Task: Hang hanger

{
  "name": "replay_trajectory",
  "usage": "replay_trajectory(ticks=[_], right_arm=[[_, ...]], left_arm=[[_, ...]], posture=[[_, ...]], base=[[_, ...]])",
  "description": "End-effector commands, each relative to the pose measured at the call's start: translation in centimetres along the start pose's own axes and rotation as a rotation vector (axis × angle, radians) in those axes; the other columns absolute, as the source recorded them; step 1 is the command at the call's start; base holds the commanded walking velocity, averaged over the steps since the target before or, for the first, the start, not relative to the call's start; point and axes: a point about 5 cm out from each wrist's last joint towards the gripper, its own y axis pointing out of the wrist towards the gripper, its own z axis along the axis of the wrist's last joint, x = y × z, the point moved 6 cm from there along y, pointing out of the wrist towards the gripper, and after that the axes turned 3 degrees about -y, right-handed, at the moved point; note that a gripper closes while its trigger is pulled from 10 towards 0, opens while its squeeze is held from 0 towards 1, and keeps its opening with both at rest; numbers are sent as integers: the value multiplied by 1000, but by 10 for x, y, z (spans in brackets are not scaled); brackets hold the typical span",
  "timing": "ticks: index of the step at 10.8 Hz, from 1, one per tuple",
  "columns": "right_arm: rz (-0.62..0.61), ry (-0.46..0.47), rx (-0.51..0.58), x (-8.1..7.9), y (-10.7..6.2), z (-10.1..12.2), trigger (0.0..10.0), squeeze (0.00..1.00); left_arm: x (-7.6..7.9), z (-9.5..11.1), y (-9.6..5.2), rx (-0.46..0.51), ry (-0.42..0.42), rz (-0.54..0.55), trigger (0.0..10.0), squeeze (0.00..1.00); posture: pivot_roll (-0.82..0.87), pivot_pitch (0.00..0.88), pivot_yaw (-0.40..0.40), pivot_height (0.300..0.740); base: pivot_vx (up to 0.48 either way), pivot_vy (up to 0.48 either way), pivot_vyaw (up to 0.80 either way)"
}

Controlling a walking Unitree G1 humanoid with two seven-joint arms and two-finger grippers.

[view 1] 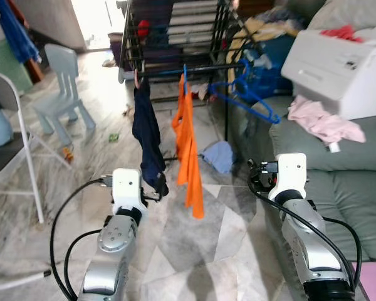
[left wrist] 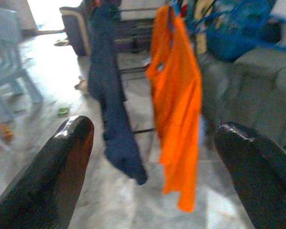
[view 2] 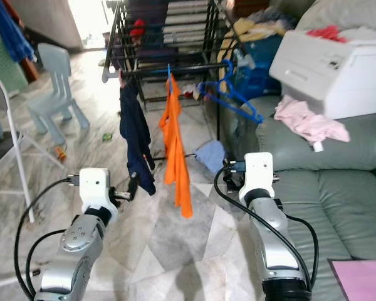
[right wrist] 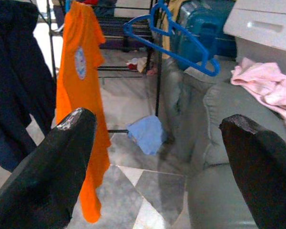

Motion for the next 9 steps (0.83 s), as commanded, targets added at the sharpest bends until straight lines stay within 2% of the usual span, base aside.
replay_trajectory(ticks=[1, 8, 9], right_arm=[[19, 0, 31, -6, 4, 9, 10000, 0], [44, 3, 29, -10, 6, 9, 10000, 0], [53, -6, 33, -12, 7, 9, 10000, 0]], left_arm=[[-10, 1, 2, 6, 15, 40, 10000, 0], [-17, 2, 2, 22, 23, 84, 10000, 0], [-22, 4, 2, 30, 22, 105, 10000, 0]], posture=[[-67, 0, 48, 740], [-60, 0, 42, 740], [-59, 0, 42, 740]], base=[[0, 0, 0], [0, 0, 0], [0, 0, 800]])
